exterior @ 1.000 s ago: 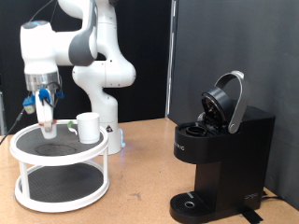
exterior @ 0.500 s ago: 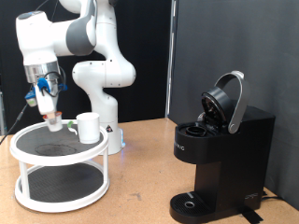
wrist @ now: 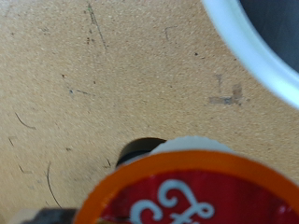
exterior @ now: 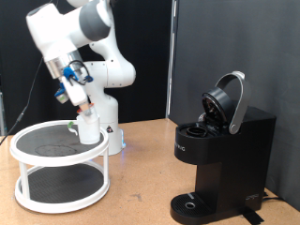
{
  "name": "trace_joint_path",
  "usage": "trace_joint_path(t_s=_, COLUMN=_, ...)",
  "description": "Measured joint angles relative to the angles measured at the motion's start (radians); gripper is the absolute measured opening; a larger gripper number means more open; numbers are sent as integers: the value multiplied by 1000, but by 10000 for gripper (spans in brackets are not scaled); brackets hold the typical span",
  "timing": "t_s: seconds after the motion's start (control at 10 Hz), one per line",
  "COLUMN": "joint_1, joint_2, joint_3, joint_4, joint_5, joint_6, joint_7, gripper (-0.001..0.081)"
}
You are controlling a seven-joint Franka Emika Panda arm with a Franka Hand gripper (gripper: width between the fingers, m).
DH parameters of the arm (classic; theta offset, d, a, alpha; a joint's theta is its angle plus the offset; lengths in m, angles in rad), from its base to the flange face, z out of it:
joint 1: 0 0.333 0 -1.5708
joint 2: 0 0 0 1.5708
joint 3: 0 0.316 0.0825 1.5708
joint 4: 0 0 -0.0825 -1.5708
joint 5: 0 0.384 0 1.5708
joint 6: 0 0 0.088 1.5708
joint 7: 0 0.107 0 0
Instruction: Make a cup of coffee with the keurig machine
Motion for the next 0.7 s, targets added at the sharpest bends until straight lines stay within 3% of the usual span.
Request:
trace_joint_path(t_s=0.1, joint_1=-11, joint_2=1, joint_3=33, joint_4=0, joint_5=-22, joint_6=18, joint_7=65, gripper=362)
trace_joint_path(t_s=0.3, joint_1=-6, joint_2=3, joint_3=26, joint_4=1, joint_5=26, joint_6=7, joint_7=31, gripper=362)
trace_joint_path(t_s=0.7, joint_1=97, joint_2=9, joint_3=19, joint_4=64, joint_5=341, joint_6=-110, joint_7=-81, gripper=362)
